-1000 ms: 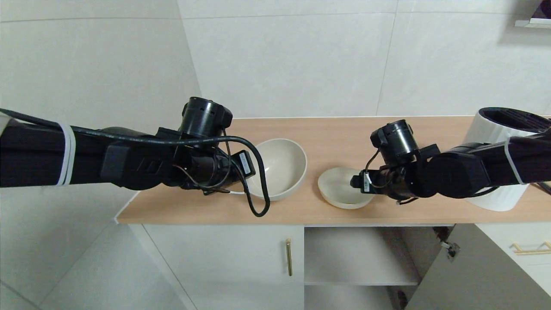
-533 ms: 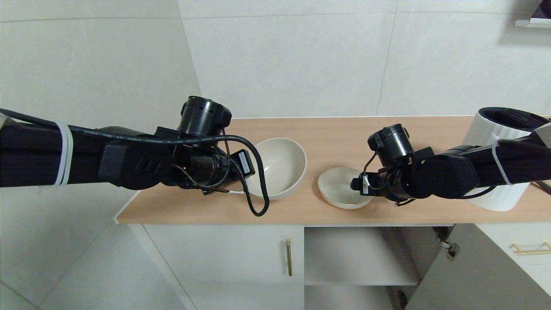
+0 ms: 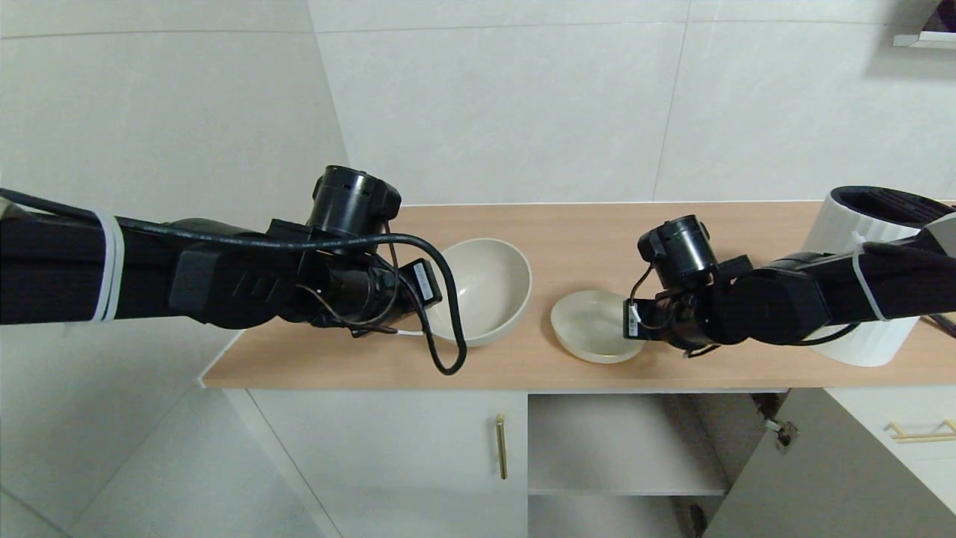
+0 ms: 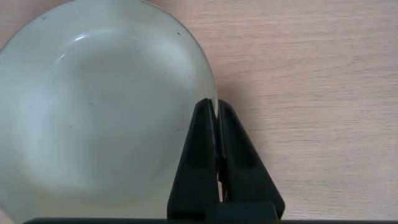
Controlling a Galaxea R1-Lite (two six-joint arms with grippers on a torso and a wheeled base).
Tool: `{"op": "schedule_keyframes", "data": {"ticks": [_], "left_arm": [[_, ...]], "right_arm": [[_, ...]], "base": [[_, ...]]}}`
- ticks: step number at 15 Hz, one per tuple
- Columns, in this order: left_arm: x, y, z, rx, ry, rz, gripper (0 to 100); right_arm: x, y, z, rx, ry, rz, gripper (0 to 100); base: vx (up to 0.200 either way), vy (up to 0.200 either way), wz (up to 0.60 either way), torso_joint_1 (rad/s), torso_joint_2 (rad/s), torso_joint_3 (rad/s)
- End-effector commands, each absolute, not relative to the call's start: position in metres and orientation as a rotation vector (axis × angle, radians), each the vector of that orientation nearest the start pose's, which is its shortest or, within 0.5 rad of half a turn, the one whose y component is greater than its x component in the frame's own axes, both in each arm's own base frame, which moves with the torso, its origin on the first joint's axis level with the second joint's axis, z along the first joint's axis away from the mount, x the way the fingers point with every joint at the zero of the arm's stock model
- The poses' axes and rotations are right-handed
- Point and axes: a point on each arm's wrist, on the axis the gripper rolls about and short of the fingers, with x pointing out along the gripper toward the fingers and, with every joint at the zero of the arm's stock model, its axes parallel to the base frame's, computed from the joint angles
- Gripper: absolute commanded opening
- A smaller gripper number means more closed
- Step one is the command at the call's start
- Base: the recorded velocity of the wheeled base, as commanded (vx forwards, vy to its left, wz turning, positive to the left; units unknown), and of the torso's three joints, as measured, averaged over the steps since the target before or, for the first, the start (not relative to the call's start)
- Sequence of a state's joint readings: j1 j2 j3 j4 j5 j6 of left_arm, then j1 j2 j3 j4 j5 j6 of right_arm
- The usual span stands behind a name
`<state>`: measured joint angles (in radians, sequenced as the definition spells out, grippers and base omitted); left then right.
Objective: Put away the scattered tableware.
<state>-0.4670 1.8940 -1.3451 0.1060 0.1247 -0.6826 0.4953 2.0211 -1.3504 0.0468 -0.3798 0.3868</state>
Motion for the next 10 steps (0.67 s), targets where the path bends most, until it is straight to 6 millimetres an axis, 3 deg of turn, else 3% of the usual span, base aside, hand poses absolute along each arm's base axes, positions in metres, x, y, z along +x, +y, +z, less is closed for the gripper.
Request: {"op": "schedule_keyframes", "data": {"ticks": [1, 5, 10], "left_arm": [[0.323, -0.159, 0.197, -0.464, 0.708, -0.101, 0], [0.297, -0.147, 0.215, -0.477, 0.677, -0.115, 0], [0.249, -0.12, 0.238, -0.469, 0.624, -0.168, 0]], "right_arm": [[0.342, 0.176, 0.166, 0.086, 0.639, 0.0, 0], [0.306, 0.16, 0.212, 0.205, 0.681, 0.135, 0], [0.244, 0.129, 0.241, 0.248, 0.667, 0.222, 0]], "base": [[0.0, 0.0, 0.0, 0.0, 0.0, 0.0], [0.0, 0.0, 0.0, 0.0, 0.0, 0.0], [0.0, 0.0, 0.0, 0.0, 0.0, 0.0]]}}
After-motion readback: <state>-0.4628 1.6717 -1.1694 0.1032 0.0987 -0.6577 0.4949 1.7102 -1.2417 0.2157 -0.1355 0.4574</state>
